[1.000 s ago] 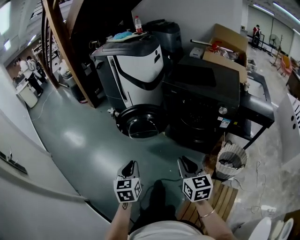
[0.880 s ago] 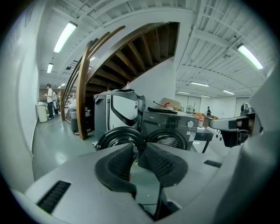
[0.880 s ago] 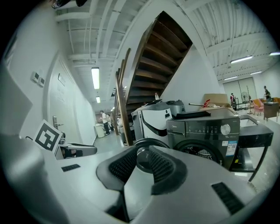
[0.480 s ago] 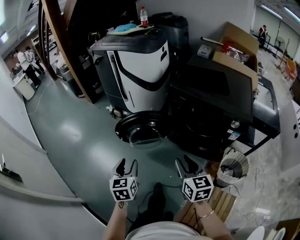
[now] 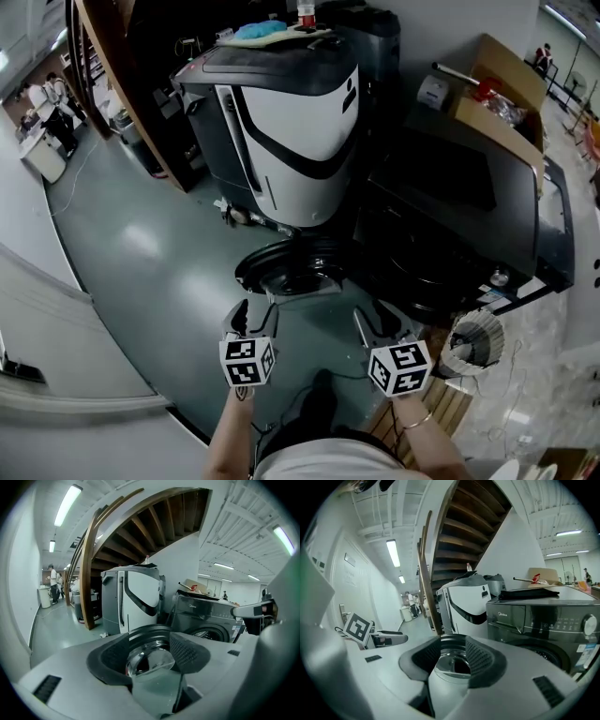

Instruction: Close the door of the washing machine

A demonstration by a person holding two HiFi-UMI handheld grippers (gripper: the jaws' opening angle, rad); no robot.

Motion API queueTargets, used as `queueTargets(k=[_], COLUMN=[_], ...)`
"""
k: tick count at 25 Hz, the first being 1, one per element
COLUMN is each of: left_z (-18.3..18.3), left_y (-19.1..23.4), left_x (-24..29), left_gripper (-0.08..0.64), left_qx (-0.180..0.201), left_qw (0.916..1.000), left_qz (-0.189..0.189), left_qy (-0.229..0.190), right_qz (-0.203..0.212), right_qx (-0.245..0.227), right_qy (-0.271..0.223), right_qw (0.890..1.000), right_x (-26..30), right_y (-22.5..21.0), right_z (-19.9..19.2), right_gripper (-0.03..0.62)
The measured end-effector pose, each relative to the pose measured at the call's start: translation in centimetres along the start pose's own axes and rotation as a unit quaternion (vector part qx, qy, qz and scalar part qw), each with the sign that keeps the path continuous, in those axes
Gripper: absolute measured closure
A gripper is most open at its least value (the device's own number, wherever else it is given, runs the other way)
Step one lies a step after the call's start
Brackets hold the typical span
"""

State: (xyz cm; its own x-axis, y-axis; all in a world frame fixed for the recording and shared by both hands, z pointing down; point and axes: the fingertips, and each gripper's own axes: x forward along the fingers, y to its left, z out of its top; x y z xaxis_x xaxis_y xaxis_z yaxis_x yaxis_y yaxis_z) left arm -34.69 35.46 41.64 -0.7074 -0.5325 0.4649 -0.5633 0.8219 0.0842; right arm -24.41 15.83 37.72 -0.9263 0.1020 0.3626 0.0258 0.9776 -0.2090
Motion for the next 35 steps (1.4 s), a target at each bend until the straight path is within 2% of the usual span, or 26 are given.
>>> queueTargets(k=[6, 15, 24, 26, 30, 32, 35], left_z=[2.1, 2.3, 3.2, 3.0, 2.2, 1.7, 0.8], left_y=[2.5, 3.3, 3.2, 3.0, 2.7, 2.2, 1.7], left_x=[5.9, 13.8, 20.2, 21.8, 24.7, 25.7, 26.7], left_gripper=[0.273, 0.261, 0.258, 0.258, 0.259, 0.259, 0.259], left_qx=[-0.015, 0.03, 0.066, 0.083, 0.146, 0.181, 0.232], left_qw=[0.9997, 0.9977, 0.993, 0.9902, 0.9769, 0.9648, 0.9422], left_qz=[-0.012, -0.018, -0.01, -0.015, -0.043, -0.065, -0.095], left_qy=[0.015, 0.058, 0.097, 0.111, 0.15, 0.18, 0.222], right_qz=[-0.01, 0.004, 0.044, 0.05, 0.058, 0.061, 0.063], right_qx=[-0.002, 0.002, -0.019, -0.021, -0.022, -0.019, -0.014], right_qy=[0.006, 0.024, 0.047, 0.055, 0.068, 0.074, 0.082], right_qw=[1.0, 1.0, 0.998, 0.997, 0.996, 0.995, 0.995], right_x=[4.9, 10.4, 16.3, 17.4, 19.2, 19.7, 20.2], right_y=[-1.6, -4.0, -7.3, -8.1, -9.6, -10.3, -11.2], right_z=[2.1, 2.8, 4.8, 4.7, 4.3, 4.0, 3.5], right_gripper=[0.437, 0.437, 0.437, 0.438, 0.439, 0.439, 0.439])
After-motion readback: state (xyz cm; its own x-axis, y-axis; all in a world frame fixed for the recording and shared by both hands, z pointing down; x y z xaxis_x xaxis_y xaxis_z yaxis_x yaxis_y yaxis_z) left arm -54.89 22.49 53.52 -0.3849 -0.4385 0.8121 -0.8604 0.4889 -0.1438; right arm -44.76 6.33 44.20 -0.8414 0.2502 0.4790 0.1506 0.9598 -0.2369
